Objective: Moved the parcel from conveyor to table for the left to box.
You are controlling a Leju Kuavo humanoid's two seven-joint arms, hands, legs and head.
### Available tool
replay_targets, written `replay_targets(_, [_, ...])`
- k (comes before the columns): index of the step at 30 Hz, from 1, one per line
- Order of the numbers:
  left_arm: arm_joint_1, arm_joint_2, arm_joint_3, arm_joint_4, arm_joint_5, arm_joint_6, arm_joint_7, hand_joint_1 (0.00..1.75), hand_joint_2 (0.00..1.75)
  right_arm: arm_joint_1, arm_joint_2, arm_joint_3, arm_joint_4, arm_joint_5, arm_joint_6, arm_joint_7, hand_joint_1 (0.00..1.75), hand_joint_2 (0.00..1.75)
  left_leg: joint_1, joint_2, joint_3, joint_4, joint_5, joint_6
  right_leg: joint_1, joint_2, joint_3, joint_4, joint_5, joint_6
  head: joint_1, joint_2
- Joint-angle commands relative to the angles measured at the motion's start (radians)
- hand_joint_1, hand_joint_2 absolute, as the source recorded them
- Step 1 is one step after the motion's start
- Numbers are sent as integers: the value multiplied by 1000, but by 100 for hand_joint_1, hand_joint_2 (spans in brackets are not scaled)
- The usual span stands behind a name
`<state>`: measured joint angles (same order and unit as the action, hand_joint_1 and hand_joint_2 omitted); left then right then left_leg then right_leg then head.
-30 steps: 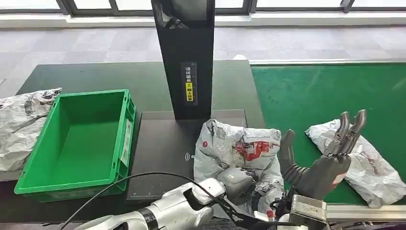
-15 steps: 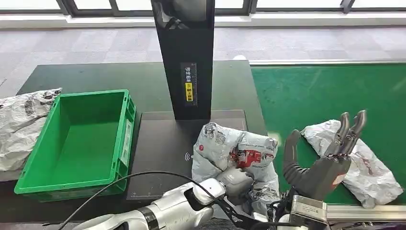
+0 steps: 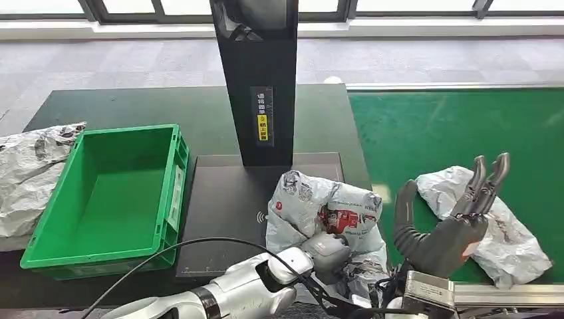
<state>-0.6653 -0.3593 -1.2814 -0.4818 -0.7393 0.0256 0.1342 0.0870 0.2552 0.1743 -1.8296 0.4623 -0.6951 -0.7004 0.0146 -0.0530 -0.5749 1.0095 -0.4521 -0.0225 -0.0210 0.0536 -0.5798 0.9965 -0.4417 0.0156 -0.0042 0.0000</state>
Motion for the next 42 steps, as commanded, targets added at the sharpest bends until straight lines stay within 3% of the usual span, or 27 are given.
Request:
replay_targets(1, [20, 10, -60, 80, -19, -31, 36, 175, 175, -23, 2, -38, 15, -8, -3, 2, 0, 175, -1, 4, 1, -2, 0, 1, 0, -2, 0, -1, 1, -1, 0, 0])
replay_targets(6, [19, 10, -38, 60, -59, 105, 40, 175, 175, -33, 2, -34, 34, -12, -3, 2, 0, 175, 0, 5, 1, -1, 0, 1, 1, -2, 1, -1, 1, -1, 0, 0])
replay_targets(9, [-17, 10, 6, 19, -164, 449, 100, 175, 175, -19, 0, -27, 30, -13, -3, 2, 0, 175, 0, 7, -2, -2, 2, 2, 1, -4, -2, -3, 2, -2, 0, 0])
replay_targets(11, [-31, 10, 125, -23, -299, 669, 156, 175, 175, -15, -2, -19, 33, -17, -3, 2, 0, 175, 0, 4, -3, 0, 2, 2, 1, -5, -3, -1, 2, -1, 0, 0])
replay_targets(13, [107, 51, 480, -358, -649, 673, 142, 175, 175, -18, -2, -15, 39, -21, -3, 2, 0, 175, 0, 3, -5, 1, 3, 1, 0, -4, -6, 1, 2, -1, 0, 0])
replay_targets(14, [201, 30, 675, -497, -740, 673, 11, 175, 175, -23, -1, -16, 43, -23, -3, 2, 0, 175, -1, 2, -7, 0, 4, 2, -1, -4, -7, 1, 2, -1, 0, 0])
replay_targets(15, [375, 10, 926, -749, -662, 673, -168, 175, 175, -14, 19, -60, 15, -26, -3, 2, 0, 175, -1, 2, -8, 0, 5, 2, -1, -6, -8, 0, 3, 0, 0, 0])
replay_targets(16, [393, 10, 1072, -1000, -544, 673, -344, 175, 175, -8, 8, -61, 8, -37, -3, 2, 0, 175, -1, 4, -9, -1, 4, 3, -1, -6, -9, 0, 3, -1, 0, 0])
replay_targets(17, [391, 10, 1142, -1164, -474, 673, -441, 175, 175, -4, 0, -63, 3, -45, -3, 2, 0, 175, -2, 6, -7, -1, 3, 3, -1, -3, -8, -1, 2, -1, 0, 0])
replay_targets(18, [383, 10, 1199, -1134, -418, 673, -518, 175, 175, -1, -12, -65, -5, -56, -3, 2, 0, 175, -2, 8, -8, 0, 1, 3, -2, -5, -9, 1, 1, -1, 0, 0])
replay_targets(19, [381, 10, 1208, -1126, -401, 673, -537, 175, 175, -1, -11, -68, -7, -55, -3, 2, 0, 175, -1, 6, -14, 5, 2, 2, -2, -1, -15, 6, 2, -1, 0, 0])
replay_targets(23, [378, 10, 1187, -1116, -397, 673, -531, 175, 175, 3, -1, -83, -17, -44, -3, 2, 0, 175, -1, 17, -13, -2, 5, -1, -1, 11, -20, 1, 8, -3, -2, 0])
replay_targets(26, [378, 10, 1178, -1117, -400, 673, -524, 175, 175, 12, 3, -82, -27, -40, -3, 2, 0, 175, -1, 18, -4, -6, 3, -3, -1, 8, -15, 0, 5, -6, -3, 0])
replay_targets(30, [386, 10, 1174, -1148, -423, 673, -492, 175, 175, 26, 2, -70, -38, -40, -3, 2, 0, 175, 1, 10, -11, -4, 5, -2, 1, 0, -16, 1, 4, -5, -3, 0])
replay_targets(36, [385, 10, 1271, -1175, -376, 673, -530, 175, 175, 15, 1, -68, -25, -42, -3, 2, 0, 175, 0, 11, -9, -5, 5, -2, 0, 1, -14, 0, 5, -5, -3, 0])
replay_targets(37, [372, 10, 1360, -1162, -318, 673, -598, 175, 175, 13, 0, -64, -26, -46, -3, 2, 0, 175, 0, 12, -9, -6, 5, -2, 1, -1, -14, 0, 5, -6, -3, 0])
replay_targets(38, [366, 10, 1390, -1159, -305, 673, -611, 175, 175, 10, 0, -64, -25, -47, -3, 2, 0, 175, 0, 7, -11, -4, 6, -3, 0, 0, -16, 1, 5, -5, -3, 0])
replay_targets(42, [349, 10, 1539, -1143, -255, 673, -659, 175, 175, 1, -5, -56, -16, -52, -3, 2, 0, 175, 0, 12, -9, -5, 6, -2, 0, 2, -16, 1, 6, -5, -3, 0])
